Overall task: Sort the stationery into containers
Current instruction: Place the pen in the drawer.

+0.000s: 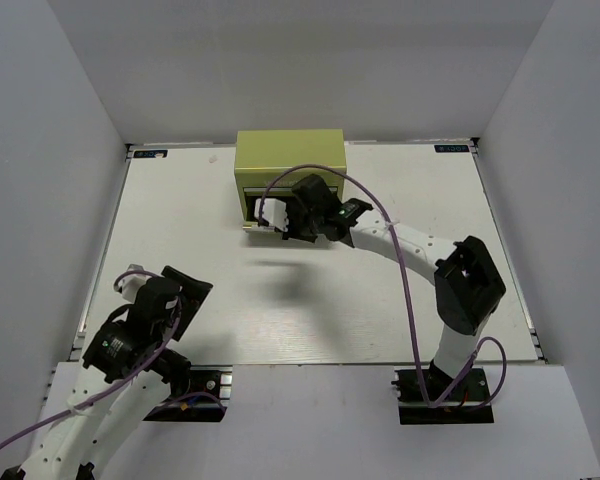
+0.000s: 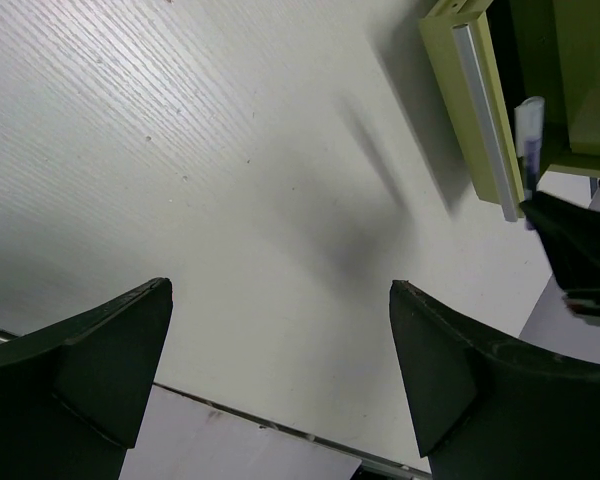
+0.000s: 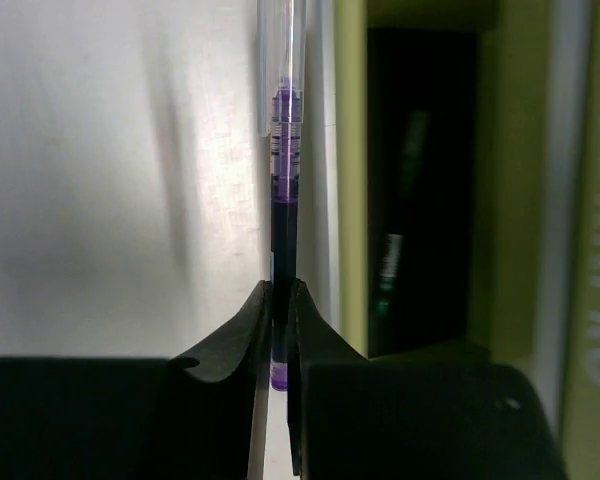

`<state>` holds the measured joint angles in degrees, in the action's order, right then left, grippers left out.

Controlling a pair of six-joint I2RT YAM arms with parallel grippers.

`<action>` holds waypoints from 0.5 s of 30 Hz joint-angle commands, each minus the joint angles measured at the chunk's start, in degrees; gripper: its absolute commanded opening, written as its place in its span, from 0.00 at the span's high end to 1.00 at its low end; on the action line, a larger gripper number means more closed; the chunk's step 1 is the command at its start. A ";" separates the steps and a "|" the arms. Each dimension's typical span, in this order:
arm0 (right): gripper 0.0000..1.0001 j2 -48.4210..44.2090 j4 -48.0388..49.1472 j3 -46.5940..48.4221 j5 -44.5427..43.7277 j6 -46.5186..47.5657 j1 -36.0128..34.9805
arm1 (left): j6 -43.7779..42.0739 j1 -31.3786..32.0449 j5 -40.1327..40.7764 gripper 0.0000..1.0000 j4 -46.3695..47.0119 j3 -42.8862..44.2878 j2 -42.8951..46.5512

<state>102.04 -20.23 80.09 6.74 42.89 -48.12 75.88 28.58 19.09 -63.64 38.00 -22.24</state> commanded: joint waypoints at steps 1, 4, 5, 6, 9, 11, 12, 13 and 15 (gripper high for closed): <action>1.00 0.26 0.63 4.00 -2.78 2.54 1.09 | 0.32 -0.28 -0.46 0.00 2.73 -0.29 -0.35; 1.00 3.24 2.12 7.51 -5.42 3.16 2.93 | 0.32 -0.28 -0.99 0.00 3.86 -0.82 -0.88; 1.00 3.95 2.47 8.40 -5.86 3.25 3.38 | 0.32 -0.28 -0.99 0.00 3.87 -0.82 -1.48; 1.00 5.96 2.56 10.15 -6.30 3.68 3.56 | 0.32 -0.28 -0.99 0.00 3.87 -0.82 -1.49; 1.00 9.39 1.16 13.76 -6.48 5.35 4.78 | 0.32 -0.28 -1.51 0.00 4.40 -0.82 -1.49; 0.78 10.54 0.46 15.87 -6.48 5.71 5.49 | 0.32 -0.28 -1.51 0.00 4.40 -1.34 -1.49; 0.70 11.85 0.02 16.40 -5.87 5.88 5.84 | 0.32 -0.28 -1.51 0.00 4.40 -1.35 -1.49; 0.64 12.22 -1.55 16.76 -5.52 5.80 6.19 | 0.32 -0.28 -1.51 0.00 4.40 -1.35 -1.49; 0.54 12.31 -2.01 17.11 -3.59 5.45 6.37 | 0.32 -0.28 -1.51 0.00 4.40 -1.35 -1.49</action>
<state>114.59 -20.38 94.39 1.61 47.57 -42.17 75.94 28.58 17.74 -60.03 36.88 -23.31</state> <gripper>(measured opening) 0.437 0.990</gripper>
